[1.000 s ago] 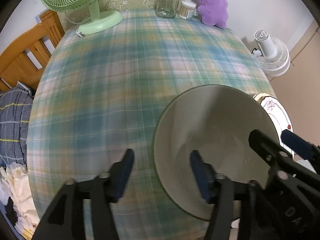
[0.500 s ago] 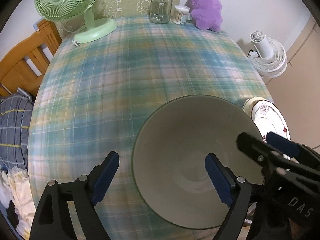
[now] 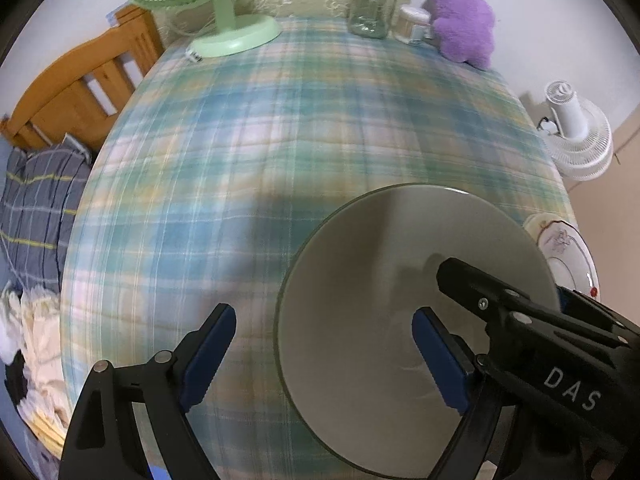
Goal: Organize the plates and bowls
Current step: 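Close both tools on the rim of the nested bowls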
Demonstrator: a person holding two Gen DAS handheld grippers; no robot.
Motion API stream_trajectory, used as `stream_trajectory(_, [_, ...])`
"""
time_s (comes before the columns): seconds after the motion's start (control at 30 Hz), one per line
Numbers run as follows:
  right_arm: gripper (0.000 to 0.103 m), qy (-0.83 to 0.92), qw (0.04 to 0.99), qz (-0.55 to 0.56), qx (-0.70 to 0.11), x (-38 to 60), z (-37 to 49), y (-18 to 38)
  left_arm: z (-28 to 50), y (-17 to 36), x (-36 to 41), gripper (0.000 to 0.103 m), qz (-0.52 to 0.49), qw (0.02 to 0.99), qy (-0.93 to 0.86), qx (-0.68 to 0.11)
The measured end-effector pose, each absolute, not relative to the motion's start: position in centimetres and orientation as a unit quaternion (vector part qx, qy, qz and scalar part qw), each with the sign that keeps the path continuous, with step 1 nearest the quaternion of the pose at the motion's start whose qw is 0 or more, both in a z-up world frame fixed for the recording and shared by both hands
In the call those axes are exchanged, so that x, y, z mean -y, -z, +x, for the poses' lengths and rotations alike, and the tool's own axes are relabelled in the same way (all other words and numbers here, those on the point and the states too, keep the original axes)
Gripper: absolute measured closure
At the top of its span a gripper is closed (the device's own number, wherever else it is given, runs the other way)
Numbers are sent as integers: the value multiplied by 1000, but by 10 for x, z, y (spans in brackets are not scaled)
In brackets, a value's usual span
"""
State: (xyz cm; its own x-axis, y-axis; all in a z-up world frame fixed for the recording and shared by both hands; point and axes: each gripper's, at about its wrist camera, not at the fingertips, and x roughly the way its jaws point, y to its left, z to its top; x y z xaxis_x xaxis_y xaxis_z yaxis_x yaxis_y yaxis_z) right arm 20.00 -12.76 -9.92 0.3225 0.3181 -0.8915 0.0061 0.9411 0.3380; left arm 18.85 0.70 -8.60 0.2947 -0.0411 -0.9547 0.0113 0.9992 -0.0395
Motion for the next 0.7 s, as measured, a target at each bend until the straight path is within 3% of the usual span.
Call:
stream_trajectory(0.17, [52,-101,787,150,-590,128,201,111,188,93,-6,13,-15,800,10,-600])
stream_trajectory(0.7, [61,-79,781,159,-599,118,198,113,196,106,-21,17,-53,803,131,-579])
